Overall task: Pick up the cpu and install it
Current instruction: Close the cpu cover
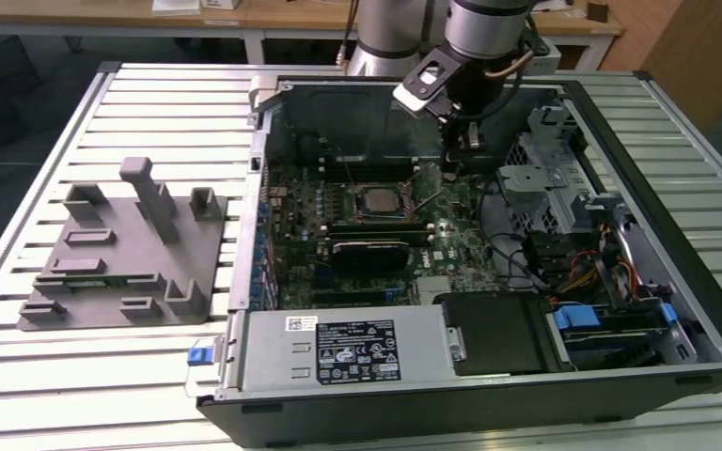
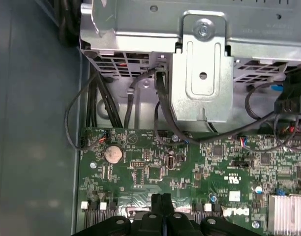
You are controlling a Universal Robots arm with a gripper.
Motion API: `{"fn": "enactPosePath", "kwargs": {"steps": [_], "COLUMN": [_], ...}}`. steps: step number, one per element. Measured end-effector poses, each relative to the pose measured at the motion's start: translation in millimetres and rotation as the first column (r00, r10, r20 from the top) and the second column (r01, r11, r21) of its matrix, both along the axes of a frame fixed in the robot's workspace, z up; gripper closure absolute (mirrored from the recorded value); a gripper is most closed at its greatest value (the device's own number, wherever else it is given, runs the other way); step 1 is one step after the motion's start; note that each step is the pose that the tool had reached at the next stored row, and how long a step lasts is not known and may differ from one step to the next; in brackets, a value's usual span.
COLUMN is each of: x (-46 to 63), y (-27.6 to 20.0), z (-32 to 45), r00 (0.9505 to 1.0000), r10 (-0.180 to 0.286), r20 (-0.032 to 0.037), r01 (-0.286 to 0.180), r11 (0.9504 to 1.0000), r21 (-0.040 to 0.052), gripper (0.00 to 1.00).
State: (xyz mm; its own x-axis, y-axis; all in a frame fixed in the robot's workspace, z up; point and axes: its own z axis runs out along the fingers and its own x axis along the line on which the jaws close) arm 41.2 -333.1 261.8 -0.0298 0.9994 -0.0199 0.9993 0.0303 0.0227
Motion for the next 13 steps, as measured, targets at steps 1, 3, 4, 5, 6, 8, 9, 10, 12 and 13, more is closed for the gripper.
{"fn": "enactPosePath", "kwargs": {"steps": [1, 3, 4, 5, 6, 8, 9, 10, 12, 13], "x": [1.0, 2.7, 3.5, 4.1, 4.7, 5.5, 5.9, 6.0, 6.1, 6.2], "y": [0.0, 0.0, 0.0, 0.0, 0.0, 0.0, 0.0, 0.0, 0.0, 0.0], "z": [-0.4, -0.8, -1.0, -1.4, -2.0, -3.4, -4.3, -5.3, -8.1, -9.8], "r00": [1.0, 1.0, 1.0, 1.0, 1.0, 1.0, 1.0, 1.0, 1.0, 1.0], "r10": [0.002, 0.003, 0.003, 0.003, 0.003, 0.003, 0.003, 0.003, 0.003, 0.003], "r20": [0.0001, 0.0001, 0.0001, 0.0001, 0.0001, 0.0, 0.0001, 0.0, 0.0, 0.0001], "r01": [-0.002, -0.003, -0.003, -0.003, -0.003, -0.003, -0.003, -0.003, -0.003, -0.003], "r11": [1.0, 1.0, 1.0, 1.0, 1.0, 1.0, 1.0, 1.0, 1.0, 1.0], "r21": [0.0, 0.0008, 0.001, 0.0011, 0.0011, 0.001, 0.0011, 0.0011, 0.001, 0.0011], "gripper": [0.89, 0.89, 0.89, 0.89, 0.89, 0.89, 0.89, 0.89, 0.89, 0.89]}}
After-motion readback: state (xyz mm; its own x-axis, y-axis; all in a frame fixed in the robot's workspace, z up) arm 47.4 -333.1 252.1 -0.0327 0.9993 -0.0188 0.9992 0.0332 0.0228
